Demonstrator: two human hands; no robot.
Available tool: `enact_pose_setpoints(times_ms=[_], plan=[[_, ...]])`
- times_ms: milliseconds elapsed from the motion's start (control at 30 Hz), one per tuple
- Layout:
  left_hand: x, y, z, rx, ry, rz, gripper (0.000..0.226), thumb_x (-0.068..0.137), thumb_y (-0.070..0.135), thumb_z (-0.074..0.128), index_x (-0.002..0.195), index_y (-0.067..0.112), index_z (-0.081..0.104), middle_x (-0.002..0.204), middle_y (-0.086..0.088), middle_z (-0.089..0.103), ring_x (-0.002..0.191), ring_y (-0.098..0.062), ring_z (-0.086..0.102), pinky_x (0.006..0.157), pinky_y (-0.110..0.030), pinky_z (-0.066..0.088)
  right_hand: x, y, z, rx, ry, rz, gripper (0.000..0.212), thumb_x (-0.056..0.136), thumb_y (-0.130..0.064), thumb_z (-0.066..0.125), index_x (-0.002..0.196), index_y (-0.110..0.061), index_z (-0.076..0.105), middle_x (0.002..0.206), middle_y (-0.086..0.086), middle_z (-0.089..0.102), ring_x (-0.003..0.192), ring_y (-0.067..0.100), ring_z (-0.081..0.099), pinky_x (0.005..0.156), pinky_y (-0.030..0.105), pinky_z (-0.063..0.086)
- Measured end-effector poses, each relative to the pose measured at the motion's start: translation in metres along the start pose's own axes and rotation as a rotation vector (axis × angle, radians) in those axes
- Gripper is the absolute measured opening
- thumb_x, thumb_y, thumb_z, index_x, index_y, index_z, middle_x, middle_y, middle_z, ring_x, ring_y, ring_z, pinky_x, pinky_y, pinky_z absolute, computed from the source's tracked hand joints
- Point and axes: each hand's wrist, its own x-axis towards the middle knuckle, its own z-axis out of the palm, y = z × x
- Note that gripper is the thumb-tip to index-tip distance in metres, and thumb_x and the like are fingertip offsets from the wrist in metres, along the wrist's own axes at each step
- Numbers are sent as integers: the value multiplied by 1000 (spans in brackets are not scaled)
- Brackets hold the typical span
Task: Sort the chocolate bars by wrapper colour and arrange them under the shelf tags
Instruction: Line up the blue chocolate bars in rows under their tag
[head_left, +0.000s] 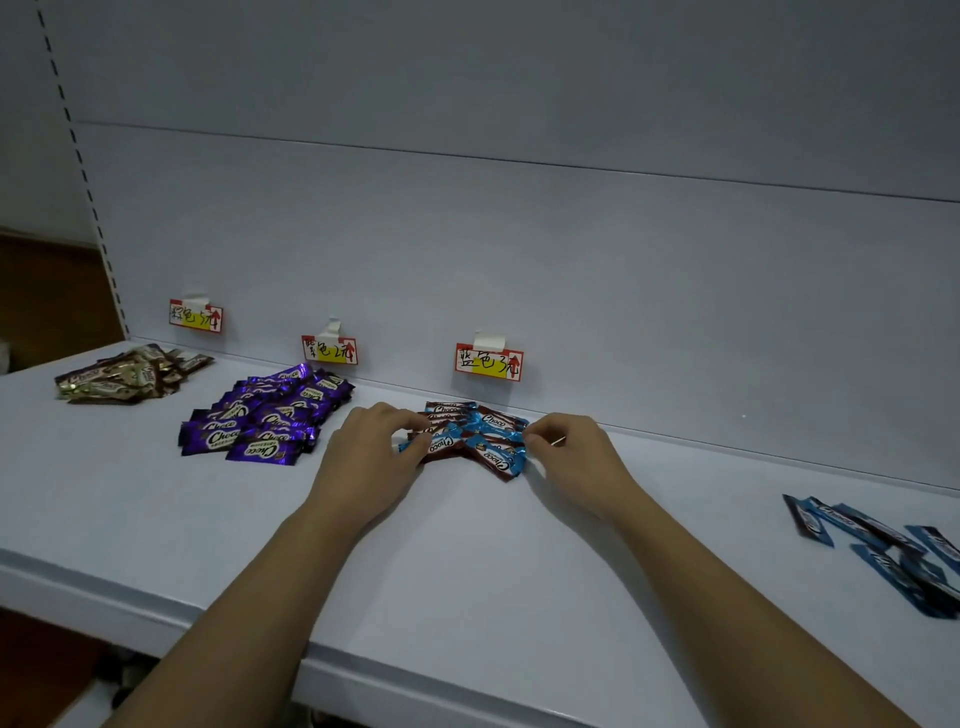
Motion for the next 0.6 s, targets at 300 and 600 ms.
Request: enact_pose_setpoints(times_ms=[300,600], plan=[[-15,23,-4,238,8,54,36,94,43,52,125,29,62,123,4,63,115,-17,49,94,-37,39,-11,-9,-12,-81,-86,-32,20,97,-23,53,104,-14,70,112,5,68,90,7,57,68,18,48],[-18,124,44,172,-227,148,43,95,53,46,134,36,53,141,6,52,129,-18,43,106,-42,38,-46,13,-85,-146,-174,-60,14,89,-29,58,92,-24,70,97,-6,68,84,12,63,70,23,47]])
